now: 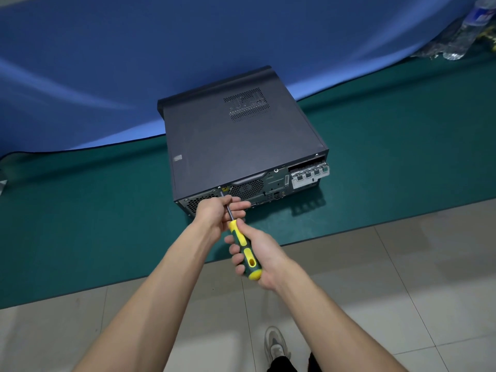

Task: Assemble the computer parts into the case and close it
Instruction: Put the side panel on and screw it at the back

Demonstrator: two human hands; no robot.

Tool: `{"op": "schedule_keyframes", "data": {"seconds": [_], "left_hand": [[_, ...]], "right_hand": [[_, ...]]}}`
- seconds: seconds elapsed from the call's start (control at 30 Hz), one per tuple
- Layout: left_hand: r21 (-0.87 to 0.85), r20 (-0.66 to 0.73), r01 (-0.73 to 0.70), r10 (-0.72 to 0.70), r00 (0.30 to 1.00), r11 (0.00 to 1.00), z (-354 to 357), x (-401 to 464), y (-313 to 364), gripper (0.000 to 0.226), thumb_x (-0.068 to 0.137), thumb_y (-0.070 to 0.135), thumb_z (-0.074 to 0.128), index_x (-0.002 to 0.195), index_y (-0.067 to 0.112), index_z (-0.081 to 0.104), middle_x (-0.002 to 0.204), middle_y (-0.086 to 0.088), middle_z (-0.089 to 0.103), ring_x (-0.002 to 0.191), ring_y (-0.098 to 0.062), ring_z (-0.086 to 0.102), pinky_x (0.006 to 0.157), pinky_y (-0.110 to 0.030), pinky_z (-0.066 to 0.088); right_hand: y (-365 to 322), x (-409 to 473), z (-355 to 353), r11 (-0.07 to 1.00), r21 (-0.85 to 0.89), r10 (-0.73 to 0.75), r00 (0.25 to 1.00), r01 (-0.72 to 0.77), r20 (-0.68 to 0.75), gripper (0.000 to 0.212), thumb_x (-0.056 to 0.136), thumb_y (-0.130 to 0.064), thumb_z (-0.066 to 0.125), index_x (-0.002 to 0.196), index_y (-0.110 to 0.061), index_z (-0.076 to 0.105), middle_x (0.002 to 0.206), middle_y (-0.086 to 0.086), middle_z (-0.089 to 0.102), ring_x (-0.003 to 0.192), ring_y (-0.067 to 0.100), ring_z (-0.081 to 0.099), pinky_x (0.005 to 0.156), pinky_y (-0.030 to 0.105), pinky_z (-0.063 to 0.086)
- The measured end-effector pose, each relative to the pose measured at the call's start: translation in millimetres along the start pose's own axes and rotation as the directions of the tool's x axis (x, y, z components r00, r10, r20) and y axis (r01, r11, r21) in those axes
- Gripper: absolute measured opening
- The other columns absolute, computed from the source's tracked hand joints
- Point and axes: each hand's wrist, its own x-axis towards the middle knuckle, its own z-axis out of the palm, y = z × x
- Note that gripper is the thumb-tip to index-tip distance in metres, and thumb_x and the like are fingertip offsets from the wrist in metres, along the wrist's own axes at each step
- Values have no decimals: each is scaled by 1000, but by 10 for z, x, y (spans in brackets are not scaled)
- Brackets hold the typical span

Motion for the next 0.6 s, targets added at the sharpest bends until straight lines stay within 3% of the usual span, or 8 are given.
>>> {"op": "schedule_keyframes", "data": {"seconds": [0.07, 0.17, 0.2, 0.27, 0.33, 0.4, 0.6], "left_hand": [[-34, -10, 0, -1, 1000, 999, 48, 15, -14, 29, 102, 12, 31, 85, 4, 53, 54, -5, 68, 34, -9, 54, 43, -19, 50], [-67, -14, 16, -17, 1000, 998, 91, 25, -6, 28, 102, 12, 32, 84, 5, 53, 53, -6, 67, 35, -10, 57, 39, -19, 50], [-69, -16, 18, -19, 1000, 997, 91, 22, -3, 28, 102, 12, 32, 84, 5, 53, 54, -6, 68, 36, -10, 58, 39, -19, 50], [-79, -16, 17, -19, 1000, 997, 81, 28, 10, 28, 102, 11, 32, 84, 4, 53, 54, -5, 68, 36, -10, 58, 38, -18, 48], [-79, -5, 19, -19, 1000, 997, 73, 27, 22, 28, 102, 12, 32, 84, 5, 53, 54, -5, 68, 35, -9, 57, 38, -17, 48], [-56, 3, 16, -16, 1000, 998, 75, 11, 29, 28, 102, 13, 34, 85, 5, 54, 56, -4, 68, 37, -8, 58, 40, -16, 48], [42, -23, -46, 47, 999, 998, 140, -11, -7, 31, 102, 18, 34, 84, 6, 56, 56, -4, 68, 41, -11, 61, 38, -18, 48]], "right_hand": [[-24, 3, -51, 961, -247, -150, 983, 120, -105, 35, 93, -42, 55, 78, -11, 60, 53, 0, 57, 37, 12, 50, 38, 17, 37], [-15, 63, -56, 705, -695, -397, 891, 142, -221, 32, 93, -38, 55, 68, -18, 51, 67, 4, 61, 52, 22, 57, 50, 29, 45], [2, 86, -44, 662, -739, -425, 875, 127, -231, 34, 94, -39, 52, 67, -18, 50, 68, 4, 60, 55, 23, 57, 52, 31, 45], [-2, 102, -11, 811, -569, -312, 924, 139, -220, 35, 96, -41, 50, 70, -17, 53, 61, 1, 53, 43, 18, 49, 44, 21, 40], [-75, 43, -11, 975, -221, -63, 990, 35, -123, 38, 96, -43, 49, 76, -13, 58, 54, -2, 48, 33, 10, 41, 38, 13, 32], [-154, -21, -92, 998, -38, 55, 998, -55, 5, 41, 97, -44, 48, 81, -9, 62, 52, -3, 48, 34, 8, 39, 35, 13, 30], [-413, -76, -209, 876, -482, -89, 989, 21, -118, 35, 95, -41, 52, 79, -11, 61, 56, -1, 51, 35, 10, 42, 39, 14, 32]]}}
